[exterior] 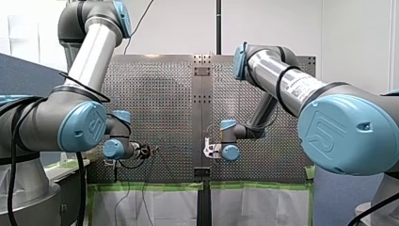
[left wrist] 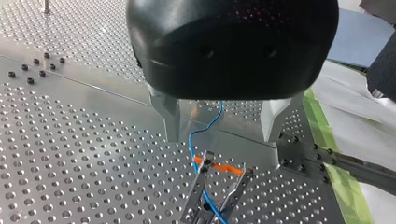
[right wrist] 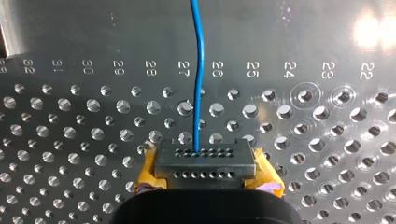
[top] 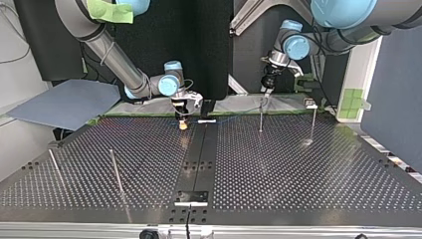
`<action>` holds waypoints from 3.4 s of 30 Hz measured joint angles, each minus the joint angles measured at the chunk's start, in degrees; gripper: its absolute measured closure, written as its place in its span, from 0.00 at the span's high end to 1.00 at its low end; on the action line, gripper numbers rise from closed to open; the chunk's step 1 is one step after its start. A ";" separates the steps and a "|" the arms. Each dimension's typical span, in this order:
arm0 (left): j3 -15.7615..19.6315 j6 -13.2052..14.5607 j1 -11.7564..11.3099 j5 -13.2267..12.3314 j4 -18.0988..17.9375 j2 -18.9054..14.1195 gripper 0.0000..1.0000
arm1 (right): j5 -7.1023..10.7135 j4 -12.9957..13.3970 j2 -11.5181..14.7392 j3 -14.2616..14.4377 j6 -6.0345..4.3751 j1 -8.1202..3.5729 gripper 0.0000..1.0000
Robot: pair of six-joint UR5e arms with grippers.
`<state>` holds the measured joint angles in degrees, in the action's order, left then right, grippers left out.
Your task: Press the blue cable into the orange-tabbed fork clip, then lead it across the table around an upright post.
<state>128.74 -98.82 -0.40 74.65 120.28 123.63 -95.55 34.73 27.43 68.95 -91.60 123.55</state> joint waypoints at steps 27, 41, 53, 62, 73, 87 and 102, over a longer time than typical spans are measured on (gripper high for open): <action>0.00 -1.01 0.37 0.24 0.44 0.05 0.85 | 0.07 -0.18 0.01 -0.01 -0.26 -0.35 0.00; 0.04 -1.11 0.38 0.62 0.62 0.05 0.85 | 0.09 -0.26 -0.01 0.00 -0.26 -0.40 0.00; 0.08 1.03 0.71 5.60 3.28 0.06 0.85 | 0.09 -0.28 -0.03 0.01 -0.26 -0.45 0.00; 0.07 1.64 0.86 6.20 3.39 0.05 0.85 | 0.09 -0.27 -0.04 0.00 -0.26 -0.52 0.00; 0.01 2.35 1.01 5.98 3.08 0.03 0.88 | 0.09 -0.32 -0.06 0.01 -0.14 -0.60 0.00; -1.74 2.37 4.27 4.35 1.75 -0.01 0.90 | 0.02 -0.28 -0.18 0.01 -0.22 -0.58 0.00; -7.20 -1.60 11.42 11.24 2.97 0.13 0.93 | 0.09 -0.41 -0.38 0.01 -0.19 -0.63 0.00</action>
<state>121.54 -100.42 11.02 85.89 123.26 123.76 -95.46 34.32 27.05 68.96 -91.79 122.92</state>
